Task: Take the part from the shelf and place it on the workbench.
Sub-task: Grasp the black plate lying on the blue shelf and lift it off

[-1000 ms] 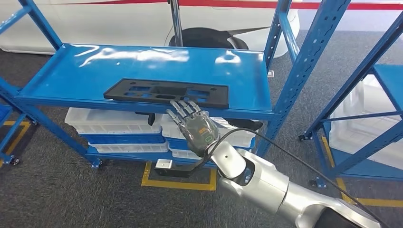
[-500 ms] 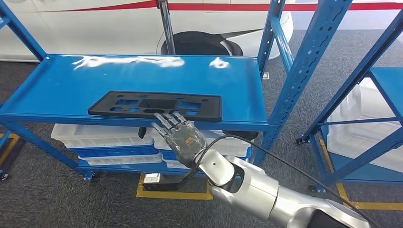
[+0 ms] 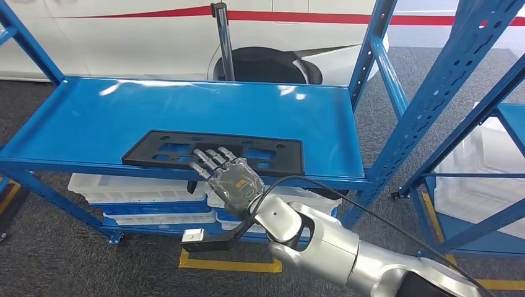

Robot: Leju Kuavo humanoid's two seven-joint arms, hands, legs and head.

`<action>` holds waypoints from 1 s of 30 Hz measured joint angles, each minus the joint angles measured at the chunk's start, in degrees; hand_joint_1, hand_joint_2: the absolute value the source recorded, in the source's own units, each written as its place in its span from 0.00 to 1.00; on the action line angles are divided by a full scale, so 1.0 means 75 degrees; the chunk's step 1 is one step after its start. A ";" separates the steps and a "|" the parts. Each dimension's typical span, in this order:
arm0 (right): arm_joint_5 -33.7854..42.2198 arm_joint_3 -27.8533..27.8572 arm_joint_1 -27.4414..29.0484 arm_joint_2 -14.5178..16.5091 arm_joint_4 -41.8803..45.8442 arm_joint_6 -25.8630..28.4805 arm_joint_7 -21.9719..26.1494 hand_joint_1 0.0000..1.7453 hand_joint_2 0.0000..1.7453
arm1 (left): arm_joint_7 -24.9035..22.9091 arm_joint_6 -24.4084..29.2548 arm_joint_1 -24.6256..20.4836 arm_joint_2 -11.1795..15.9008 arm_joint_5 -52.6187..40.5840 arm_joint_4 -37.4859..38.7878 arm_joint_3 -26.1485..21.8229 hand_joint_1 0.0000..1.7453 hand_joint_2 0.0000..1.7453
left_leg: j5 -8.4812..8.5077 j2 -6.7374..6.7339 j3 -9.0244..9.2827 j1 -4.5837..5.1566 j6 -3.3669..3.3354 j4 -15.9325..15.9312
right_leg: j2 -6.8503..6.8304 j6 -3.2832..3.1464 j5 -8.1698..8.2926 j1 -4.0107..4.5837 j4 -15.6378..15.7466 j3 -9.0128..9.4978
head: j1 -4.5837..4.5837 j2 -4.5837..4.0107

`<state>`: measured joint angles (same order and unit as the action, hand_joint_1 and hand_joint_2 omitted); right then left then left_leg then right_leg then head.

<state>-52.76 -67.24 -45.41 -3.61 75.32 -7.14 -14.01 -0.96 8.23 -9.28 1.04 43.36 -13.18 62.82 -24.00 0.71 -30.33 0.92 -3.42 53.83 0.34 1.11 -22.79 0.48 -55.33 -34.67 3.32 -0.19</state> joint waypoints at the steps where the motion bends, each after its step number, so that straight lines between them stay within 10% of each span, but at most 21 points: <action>1: 0.0003 -0.0007 -0.0008 0.0005 -0.0004 0.0007 -0.0002 0.00 1.00 | -0.0001 -0.0003 0.0002 -0.0003 0.0006 0.0000 0.0000 0.00 0.00 | -0.0017 -0.0001 0.0006 0.0009 0.0037 0.0028 | -0.0004 -0.0041 -0.0053 0.0011 0.0071 0.0028 | -0.0004 0.0001; 5: 0.0009 -0.0015 -0.0046 0.0048 -0.0009 0.0023 -0.0009 0.00 1.00 | 0.0001 -0.0010 -0.0013 0.0000 0.0015 0.0002 0.0001 0.00 0.00 | -0.0269 -0.0012 -0.0151 -0.0020 0.0198 0.0498 | -0.0011 -0.0161 -0.0061 -0.0076 0.0144 0.0213 | -0.0007 -0.0001; 9: 0.0045 -0.0051 -0.0052 0.0077 -0.0041 0.0026 -0.0006 0.00 1.00 | 0.0002 -0.0009 -0.0005 -0.0002 0.0015 0.0003 0.0001 0.00 0.00 | -0.0769 -0.0026 -0.1221 -0.0177 0.0399 0.2170 | -0.0003 -0.0174 -0.0209 -0.0106 0.0151 0.0361 | 0.0012 -0.0001; 13: 0.0075 -0.0072 -0.0051 0.0083 -0.0066 0.0027 0.0001 0.00 1.00 | 0.0003 -0.0007 0.0052 -0.0004 0.0017 0.0003 0.0001 0.00 0.00 | 0.0277 -0.0045 -0.0960 -0.0270 0.0508 0.0837 | 0.0022 -0.0060 -0.0432 -0.0146 0.0156 0.0647 | 0.0012 -0.0001; 15: 0.0082 -0.0074 -0.0071 0.0096 -0.0068 0.0031 0.0005 0.00 1.00 | 0.0007 -0.0007 0.0047 -0.0004 0.0017 0.0003 0.0000 0.00 0.00 | 0.0471 -0.0055 -0.0704 -0.0222 0.0432 0.0138 | 0.0021 0.0035 -0.0528 -0.0145 0.0169 0.0727 | 0.0011 -0.0001; 20: 0.0247 -0.0075 -0.0109 0.0120 -0.0074 -0.0056 0.0023 0.00 1.00 | 0.0034 0.0002 0.0063 -0.0002 0.0021 0.0003 -0.0001 0.00 0.00 | 0.0296 -0.0036 -0.0380 -0.0181 0.0086 0.0007 | 0.0000 0.0207 -0.0737 -0.0150 -0.0290 0.0669 | -0.0010 0.0000; 24: 0.0749 -0.0095 -0.0141 0.0114 -0.0098 -0.0576 0.0009 0.00 1.00 | 0.0049 0.0004 0.0041 0.0001 0.0030 0.0003 -0.0003 0.00 0.00 | 0.0107 -0.0023 -0.0141 -0.0129 -0.0045 -0.0002 | -0.0008 0.0225 -0.1325 -0.0144 -0.2155 -0.0575 | -0.0030 0.0000; 26: 0.0956 -0.0125 -0.0157 0.0111 -0.0125 -0.0826 -0.0032 0.00 1.00 | 0.0049 0.0002 0.0065 0.0001 0.0033 0.0003 -0.0003 0.00 0.00 | -0.0010 -0.0009 -0.0001 -0.0094 -0.0050 -0.0001 | -0.0008 0.0185 -0.1039 -0.0130 -0.2031 -0.0793 | -0.0032 -0.0001; 30: 0.1446 -0.0241 -0.0311 0.0115 -0.0237 -0.1328 -0.0154 0.00 1.00 | 0.0054 0.0004 0.0056 -0.0010 0.0070 0.0003 -0.0003 0.00 0.00 | -0.0249 0.0020 0.0242 -0.0048 0.0024 -0.0002 | -0.0013 -0.0041 0.0105 -0.0011 -0.0146 -0.0233 | -0.0030 0.0000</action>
<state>-41.91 -69.05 -47.74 -2.75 73.55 -17.10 -15.16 -0.55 8.26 -8.86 0.97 43.88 -13.16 62.79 -25.87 0.85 -28.51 0.56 -3.24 53.82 0.24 0.80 -22.00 0.40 -56.42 -36.41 3.10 -0.19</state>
